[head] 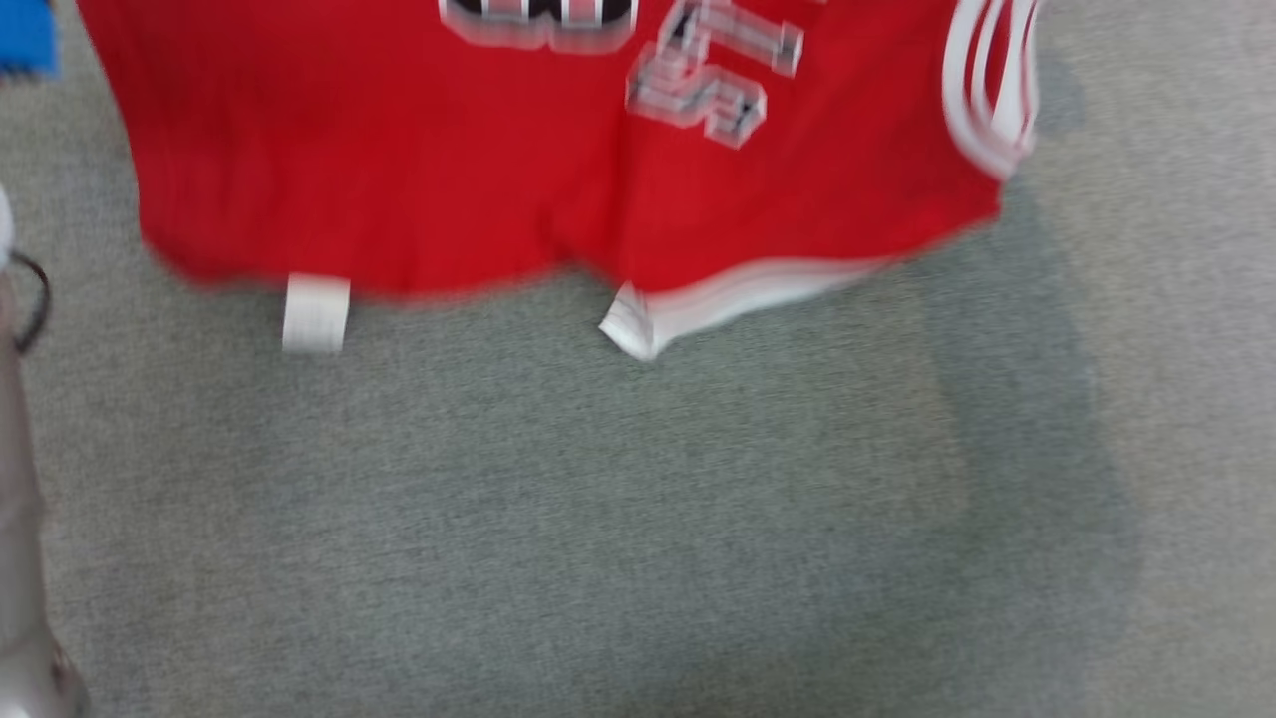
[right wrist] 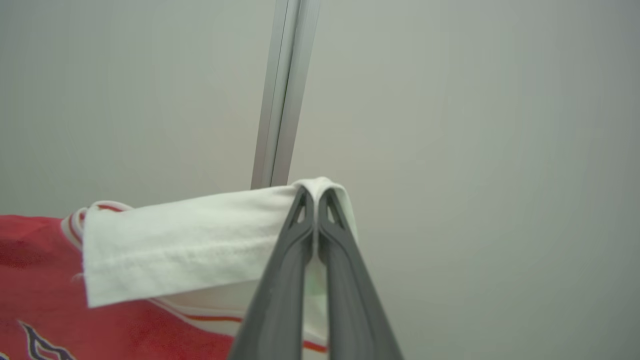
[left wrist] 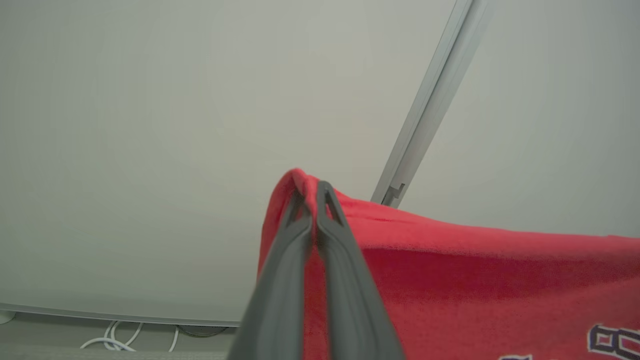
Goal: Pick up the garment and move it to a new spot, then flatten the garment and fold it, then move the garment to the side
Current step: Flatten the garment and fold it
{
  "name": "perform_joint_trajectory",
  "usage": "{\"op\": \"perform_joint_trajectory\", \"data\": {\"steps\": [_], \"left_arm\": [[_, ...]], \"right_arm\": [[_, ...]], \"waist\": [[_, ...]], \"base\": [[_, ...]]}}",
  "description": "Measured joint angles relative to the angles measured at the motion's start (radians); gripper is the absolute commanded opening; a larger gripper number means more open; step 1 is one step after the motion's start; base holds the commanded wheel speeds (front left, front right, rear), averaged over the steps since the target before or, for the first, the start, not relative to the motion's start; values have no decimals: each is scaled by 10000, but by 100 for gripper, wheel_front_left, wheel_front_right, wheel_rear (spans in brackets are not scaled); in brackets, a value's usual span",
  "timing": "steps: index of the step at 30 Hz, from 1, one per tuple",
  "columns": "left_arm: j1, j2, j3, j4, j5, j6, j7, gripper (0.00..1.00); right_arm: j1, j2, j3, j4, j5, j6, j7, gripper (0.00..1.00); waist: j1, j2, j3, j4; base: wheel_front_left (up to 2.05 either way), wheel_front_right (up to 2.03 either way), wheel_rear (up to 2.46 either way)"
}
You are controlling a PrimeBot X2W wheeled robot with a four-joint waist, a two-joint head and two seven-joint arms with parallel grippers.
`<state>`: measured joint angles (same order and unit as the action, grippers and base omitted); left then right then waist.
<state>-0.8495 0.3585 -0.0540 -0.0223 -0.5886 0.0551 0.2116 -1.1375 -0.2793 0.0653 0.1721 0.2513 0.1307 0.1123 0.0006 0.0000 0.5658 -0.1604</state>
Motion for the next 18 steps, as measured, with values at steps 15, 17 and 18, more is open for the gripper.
{"op": "perform_joint_trajectory", "data": {"steps": [15, 17, 18], "left_arm": [[-3437, 247, -577, 2148, 1398, -1022, -3241, 0], [-2946, 219, -692, 2485, 1400, -1143, -3482, 0], [-2659, 196, -792, 2656, 1400, -1183, -3599, 0]], "right_arm": [[-3279, -316, 44, 2150, -993, 0, -3177, 0], [-2420, -339, 267, 2316, -786, 0, -3187, 0], [-1955, -351, 395, 2393, -642, 0, -3143, 0]], "waist": [[-7, 0, 352, 560], [-7, 0, 271, 515], [-7, 0, 229, 491]], "base": [[0, 0, 0], [0, 0, 0], [0, 0, 0]]}}
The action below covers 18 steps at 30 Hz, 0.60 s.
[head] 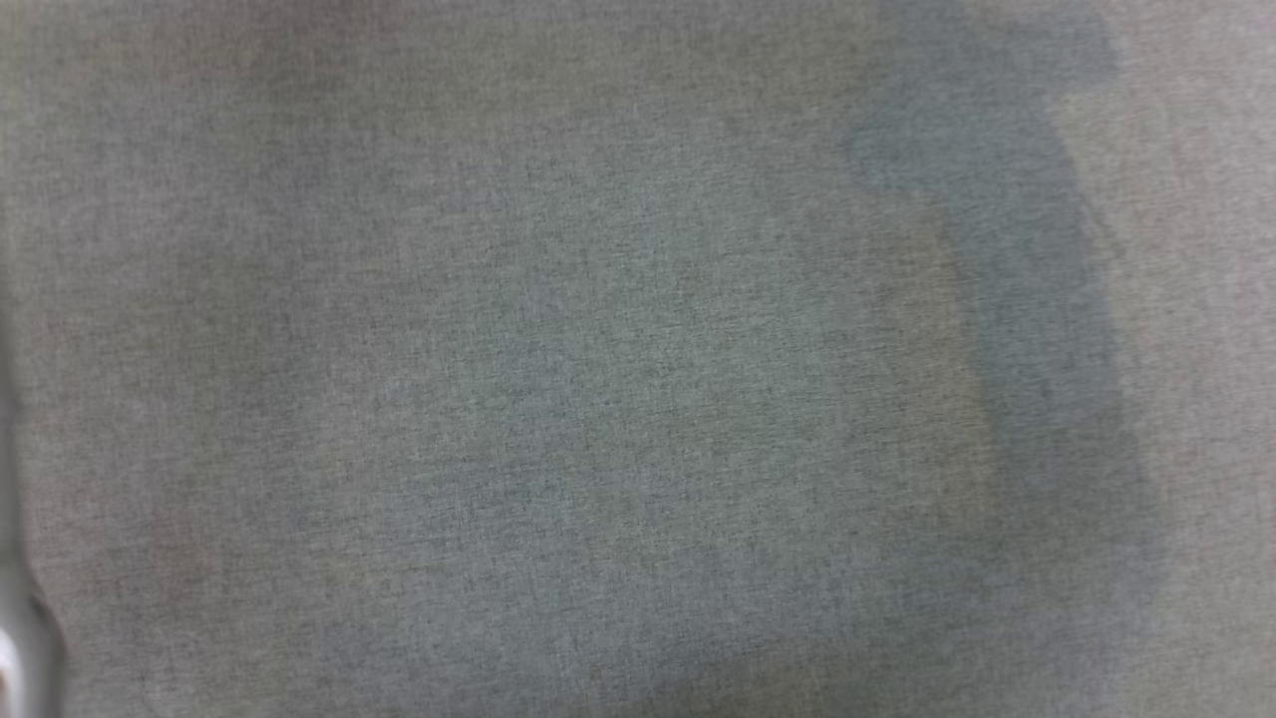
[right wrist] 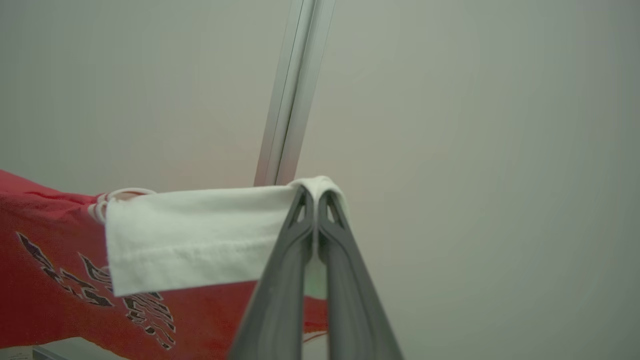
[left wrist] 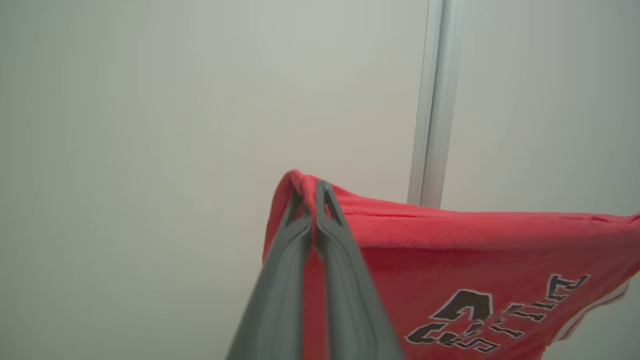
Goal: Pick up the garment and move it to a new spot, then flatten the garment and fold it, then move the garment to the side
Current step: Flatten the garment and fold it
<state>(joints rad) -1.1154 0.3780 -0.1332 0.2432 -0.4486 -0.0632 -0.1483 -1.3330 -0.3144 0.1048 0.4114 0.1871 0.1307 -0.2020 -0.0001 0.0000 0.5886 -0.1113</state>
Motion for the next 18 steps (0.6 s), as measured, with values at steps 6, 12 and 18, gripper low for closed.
{"op": "perform_joint_trajectory", "data": {"steps": [6, 12, 18], "left_arm": [[2362, -357, -397, 1122, -109, -167, -616, 0], [5018, -721, -863, 1914, -431, -307, -629, 0], [7579, -869, -957, 1902, -1039, -234, -234, 0]], "right_arm": [[3148, 92, 334, 265, 1091, 0, 694, 0], [6261, 184, -86, -282, 1862, 2, 2151, 0], [9138, 443, -821, -1735, 2010, 2, 4268, 0]], "waist": [[0, 0, -502, -40], [0, 0, -1452, 74], [0, 0, -2619, 154]], "base": [[0, 0, 0], [0, 0, 0], [0, 0, 0]]}}
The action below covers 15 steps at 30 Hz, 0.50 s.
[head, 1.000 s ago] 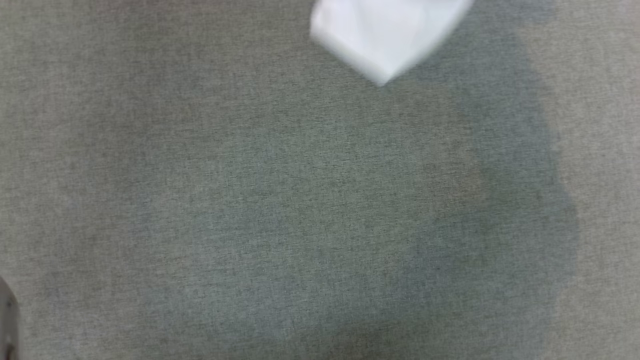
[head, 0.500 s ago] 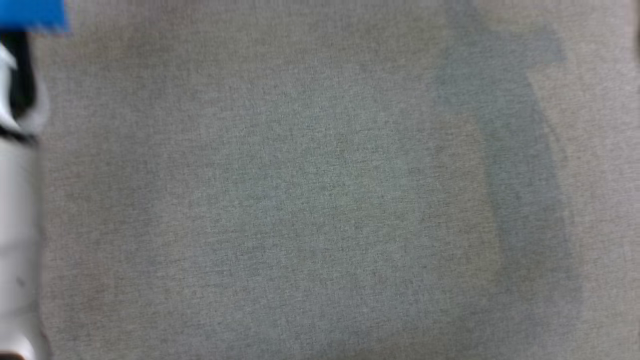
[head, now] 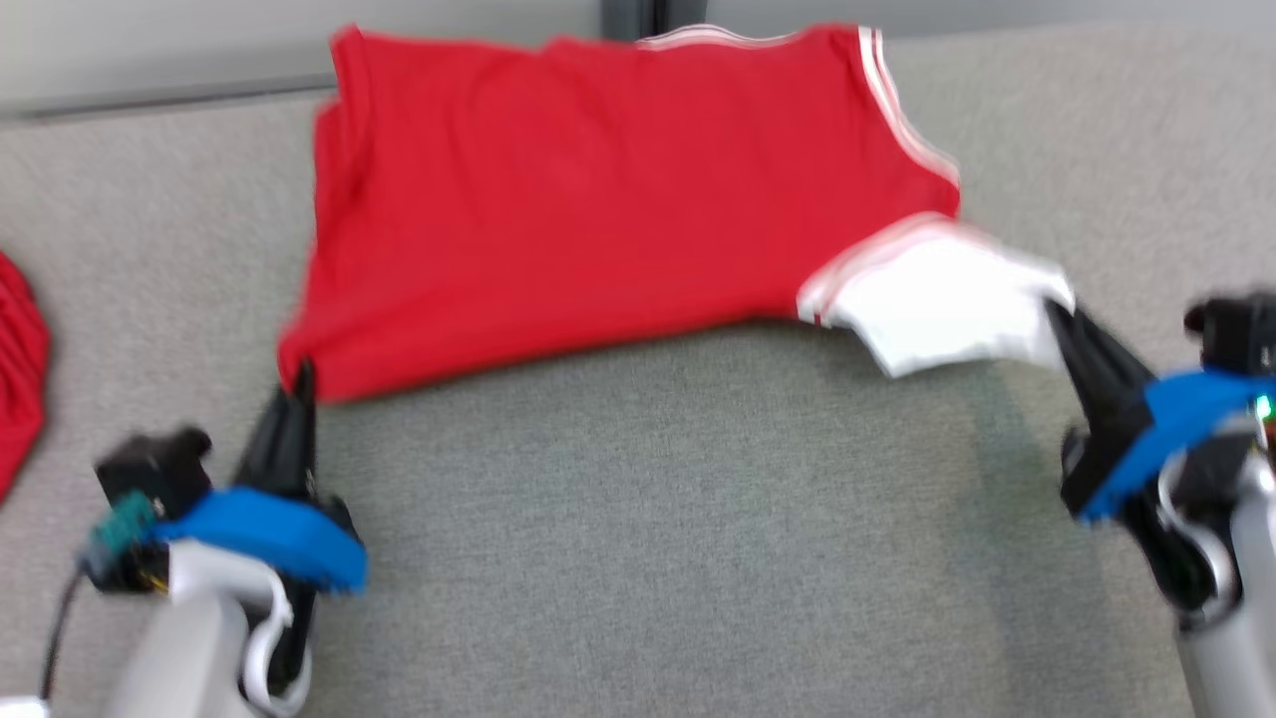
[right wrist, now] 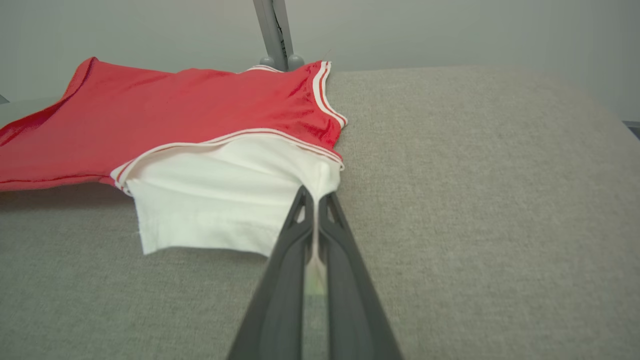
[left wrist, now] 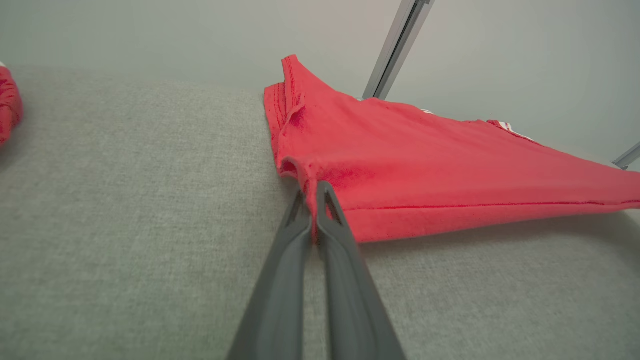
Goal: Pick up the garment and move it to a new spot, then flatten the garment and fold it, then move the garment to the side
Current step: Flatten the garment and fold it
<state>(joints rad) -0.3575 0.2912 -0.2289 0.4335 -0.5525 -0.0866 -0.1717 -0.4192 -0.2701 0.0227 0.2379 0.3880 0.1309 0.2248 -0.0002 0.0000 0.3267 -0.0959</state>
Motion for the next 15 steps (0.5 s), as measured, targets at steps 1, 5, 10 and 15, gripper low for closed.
{"op": "perform_joint_trajectory", "data": {"steps": [1, 5, 10, 15], "left_arm": [[379, -44, -19, -123, -88, 77, 98, 0], [1801, -328, 23, -1051, -558, 487, 598, 0], [3393, -380, -6, -2370, -895, 1053, 1369, 0], [4708, -245, -130, -3561, -943, 1710, 2184, 0]], "right_arm": [[453, 58, -196, -318, -63, 2, 353, 0], [2290, 648, -1118, -1764, -385, 2, 1728, 0], [4114, 1601, -1952, -3565, -658, 2, 3172, 0], [5375, 2056, -2468, -4780, -846, 2, 4266, 0]], "waist": [[0, 0, -195, 14], [-1, 0, -870, 48], [-1, 0, -1390, 89], [0, 0, -1535, 169]], "base": [[0, 0, 0], [0, 0, 0], [0, 0, 0], [0, 0, 0]]}}
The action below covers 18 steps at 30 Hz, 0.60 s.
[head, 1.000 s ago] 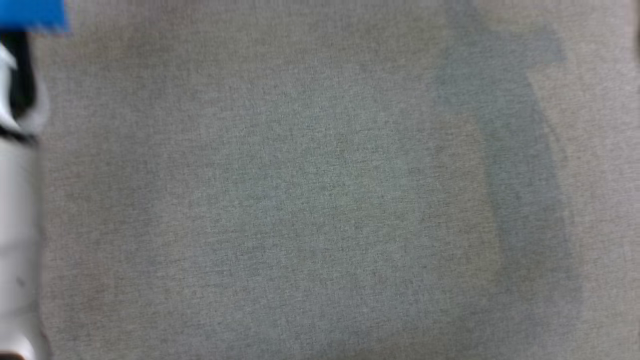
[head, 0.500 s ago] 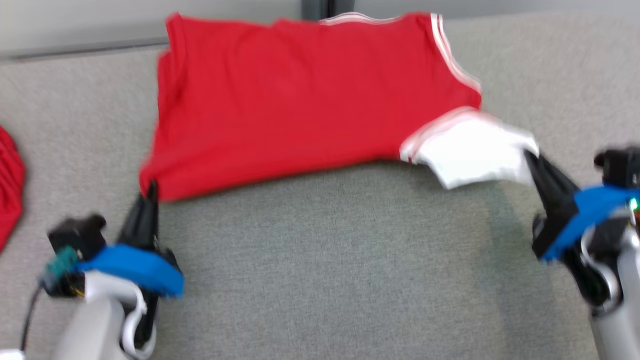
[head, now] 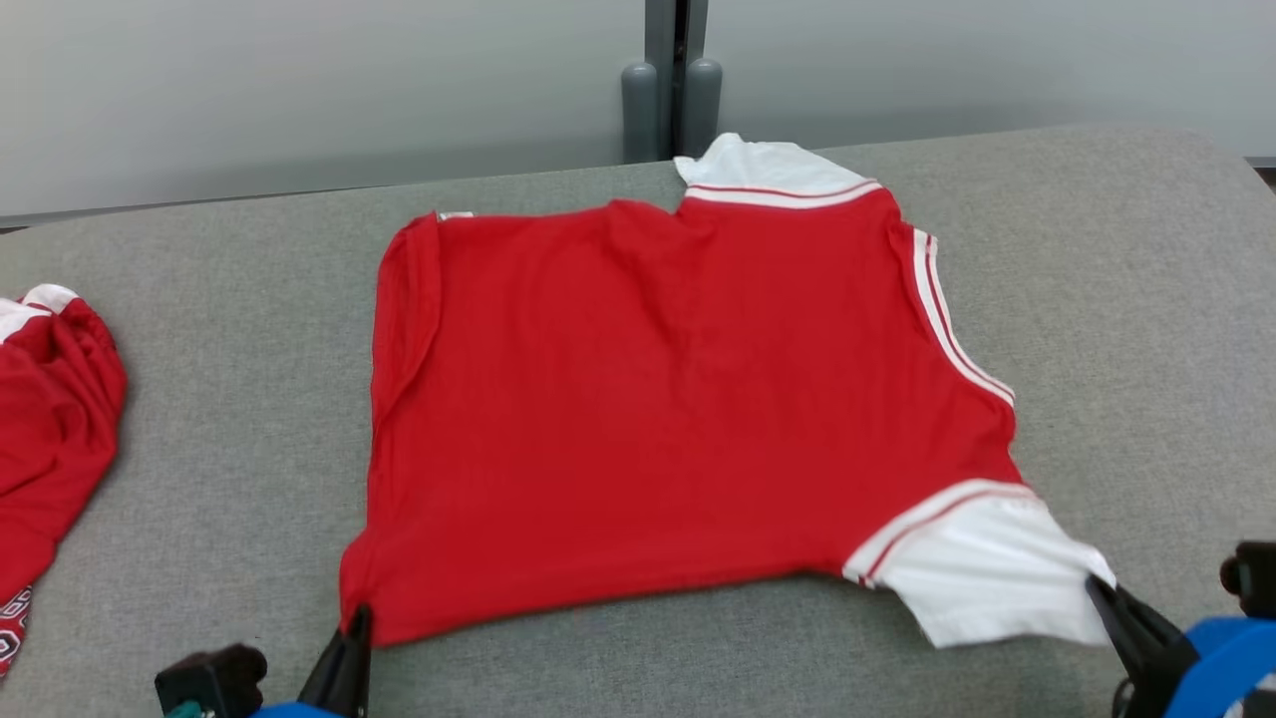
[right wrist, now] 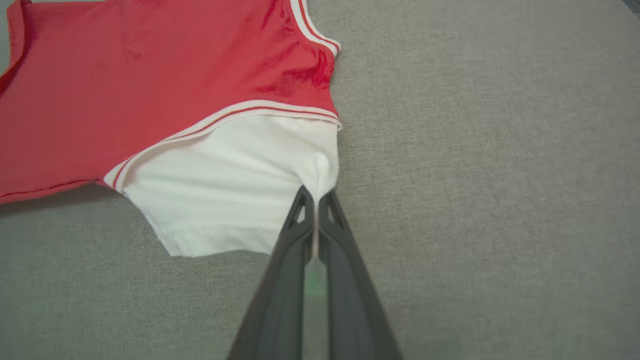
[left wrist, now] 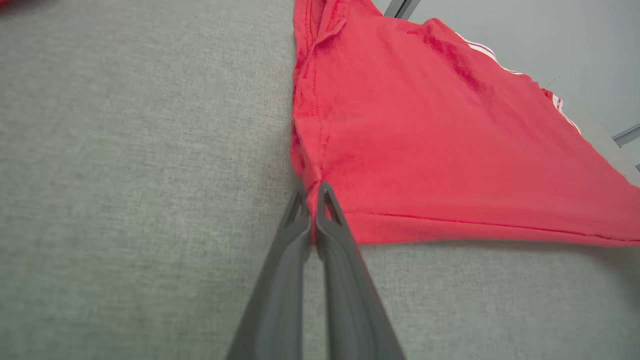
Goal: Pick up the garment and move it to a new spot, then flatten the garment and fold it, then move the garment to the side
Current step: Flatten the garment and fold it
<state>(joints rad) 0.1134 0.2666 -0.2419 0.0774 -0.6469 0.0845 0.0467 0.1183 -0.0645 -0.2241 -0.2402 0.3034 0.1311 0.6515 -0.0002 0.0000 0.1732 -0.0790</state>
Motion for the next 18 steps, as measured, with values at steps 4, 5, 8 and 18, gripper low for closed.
{"op": "perform_joint_trajectory", "data": {"steps": [4, 5, 8, 18], "left_arm": [[759, 159, -36, -817, -35, 408, 598, 0], [862, 184, -27, -988, -44, 487, 685, 0], [1065, 242, 17, -1530, -150, 556, 750, 0], [-546, 140, -178, -1747, -297, 203, 1034, 0]], "right_arm": [[699, 121, -311, -650, 73, 0, 715, 0], [810, 130, -368, -773, 100, 0, 871, 0], [904, 142, -570, -1097, 407, 0, 941, 0], [-750, 111, 6, -1187, -236, -4, 761, 0]], "waist": [[1, 0, 31, 105], [0, 0, 45, 134], [2, 0, 102, 244], [3, 0, 390, 370]], "base": [[0, 0, 0], [0, 0, 0], [0, 0, 0], [0, 0, 0]]}}
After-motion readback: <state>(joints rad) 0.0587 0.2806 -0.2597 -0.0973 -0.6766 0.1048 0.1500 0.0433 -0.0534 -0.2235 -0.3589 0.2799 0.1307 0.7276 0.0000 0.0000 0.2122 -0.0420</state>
